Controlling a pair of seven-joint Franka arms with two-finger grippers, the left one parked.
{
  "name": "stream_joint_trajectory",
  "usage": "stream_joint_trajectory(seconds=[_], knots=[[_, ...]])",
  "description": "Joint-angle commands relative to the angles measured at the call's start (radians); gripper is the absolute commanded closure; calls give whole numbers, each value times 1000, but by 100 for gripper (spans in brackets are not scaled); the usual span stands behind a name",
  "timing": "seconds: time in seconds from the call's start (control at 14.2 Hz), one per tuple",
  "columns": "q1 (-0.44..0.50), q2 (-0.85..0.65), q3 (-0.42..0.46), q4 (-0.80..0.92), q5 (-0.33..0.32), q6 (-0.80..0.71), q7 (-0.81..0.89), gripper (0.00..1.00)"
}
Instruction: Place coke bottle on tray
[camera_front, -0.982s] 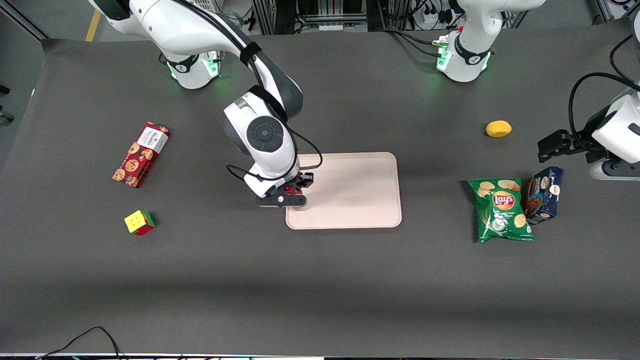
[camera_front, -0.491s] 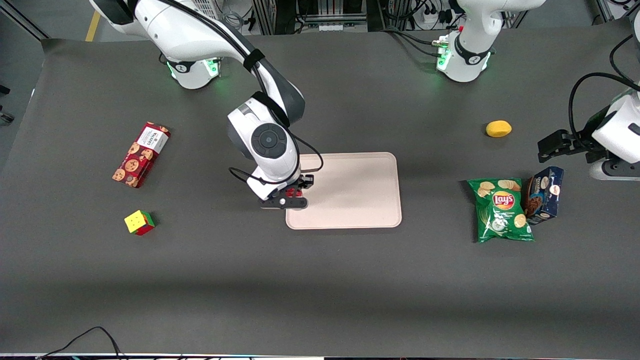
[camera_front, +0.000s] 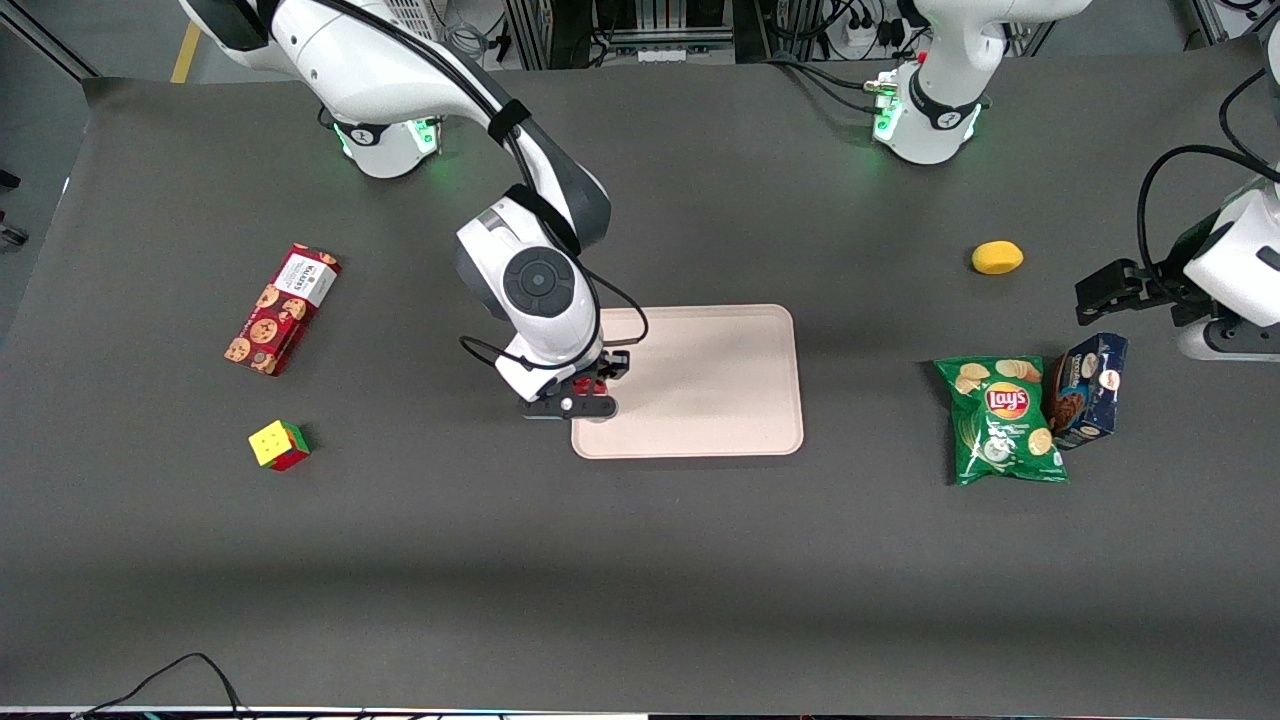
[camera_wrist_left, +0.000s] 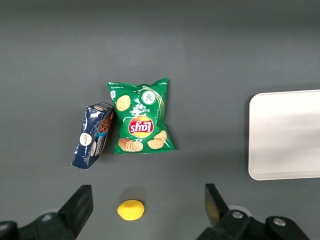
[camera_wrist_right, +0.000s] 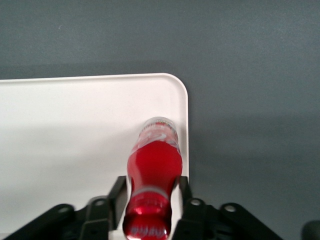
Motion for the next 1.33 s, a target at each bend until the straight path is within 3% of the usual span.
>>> stream_joint_trajectory(seconds=[0.0,0.56,0.77,0.98,1.26], knots=[[-1,1,6,21,-15,-1,11,0],[-1,0,6,21,-15,-1,11,0],[-13,-92,-5,22,-16,-18,-64,0],[-39,-250,-43,30,-4,-178,-249,0],[-102,-428,-63,41,-12,-398,-265,0]])
